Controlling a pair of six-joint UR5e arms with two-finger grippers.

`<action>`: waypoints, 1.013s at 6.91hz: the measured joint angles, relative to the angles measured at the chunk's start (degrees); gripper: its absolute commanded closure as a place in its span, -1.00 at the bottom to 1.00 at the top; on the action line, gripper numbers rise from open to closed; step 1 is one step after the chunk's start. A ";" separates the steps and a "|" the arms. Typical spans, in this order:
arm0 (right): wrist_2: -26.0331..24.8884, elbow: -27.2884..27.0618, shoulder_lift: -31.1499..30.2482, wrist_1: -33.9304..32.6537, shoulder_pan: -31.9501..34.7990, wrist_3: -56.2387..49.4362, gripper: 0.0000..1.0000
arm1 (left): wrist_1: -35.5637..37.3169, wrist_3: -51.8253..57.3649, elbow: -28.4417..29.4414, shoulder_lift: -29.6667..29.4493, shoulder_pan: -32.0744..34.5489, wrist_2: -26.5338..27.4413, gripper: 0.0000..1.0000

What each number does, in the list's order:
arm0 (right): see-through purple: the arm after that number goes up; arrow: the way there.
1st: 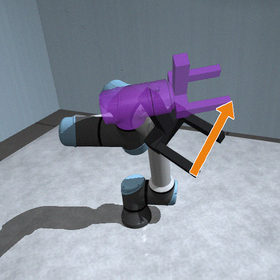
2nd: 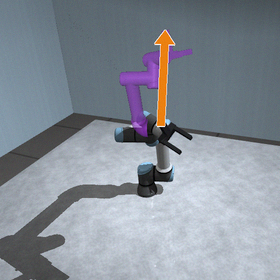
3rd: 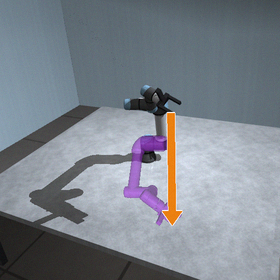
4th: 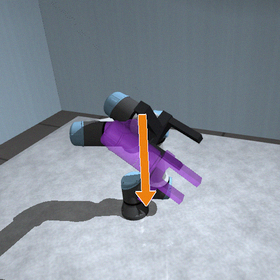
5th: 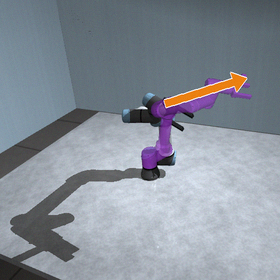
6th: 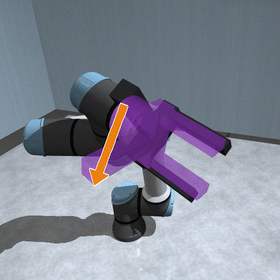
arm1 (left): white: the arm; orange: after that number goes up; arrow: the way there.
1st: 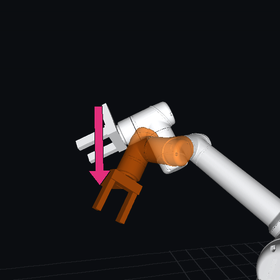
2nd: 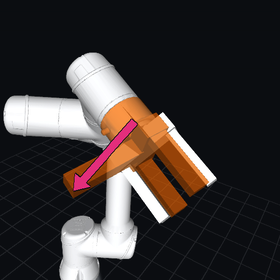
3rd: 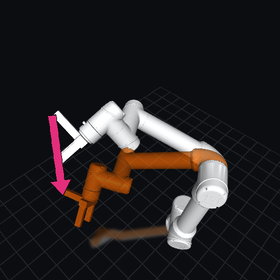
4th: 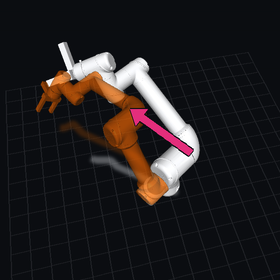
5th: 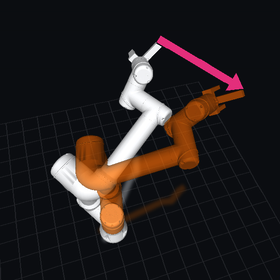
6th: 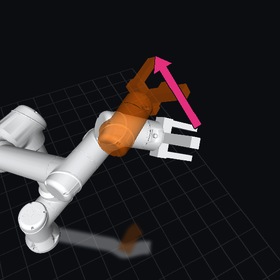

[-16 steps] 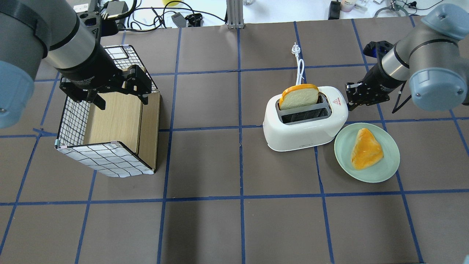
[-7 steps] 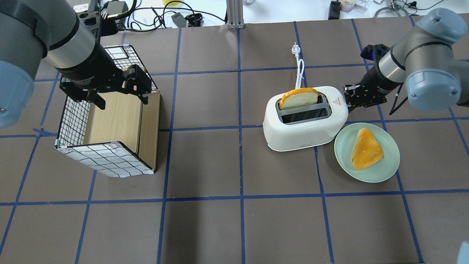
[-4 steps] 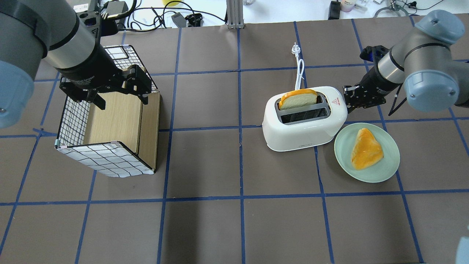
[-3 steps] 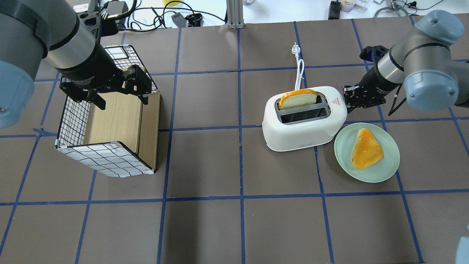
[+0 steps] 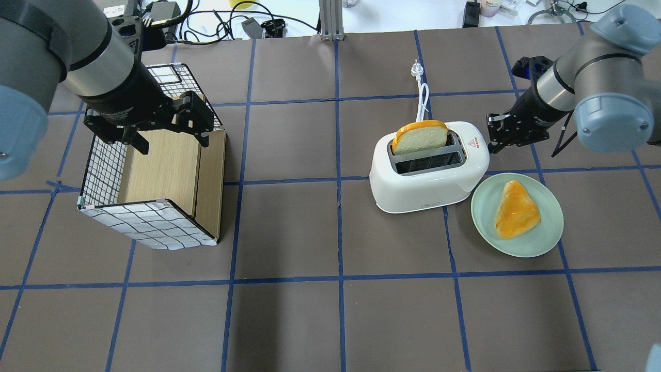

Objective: Press toaster with right arm

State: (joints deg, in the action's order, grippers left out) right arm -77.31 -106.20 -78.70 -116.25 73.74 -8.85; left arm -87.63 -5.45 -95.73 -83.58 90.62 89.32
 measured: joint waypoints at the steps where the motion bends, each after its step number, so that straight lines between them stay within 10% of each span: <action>1: -0.36 0.53 -0.83 -0.34 -0.02 0.01 -1.00 | 0.00 0.00 -0.03 0.00 0.00 0.04 -1.00; 7: -9.12 16.09 -7.01 21.08 1.45 1.44 -1.00 | 0.00 0.00 -0.03 0.00 0.00 0.06 -1.00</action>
State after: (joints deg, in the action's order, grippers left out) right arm -86.43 -90.11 -85.71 -95.17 75.20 -7.40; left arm -87.63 -5.45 -95.77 -83.59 90.62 89.38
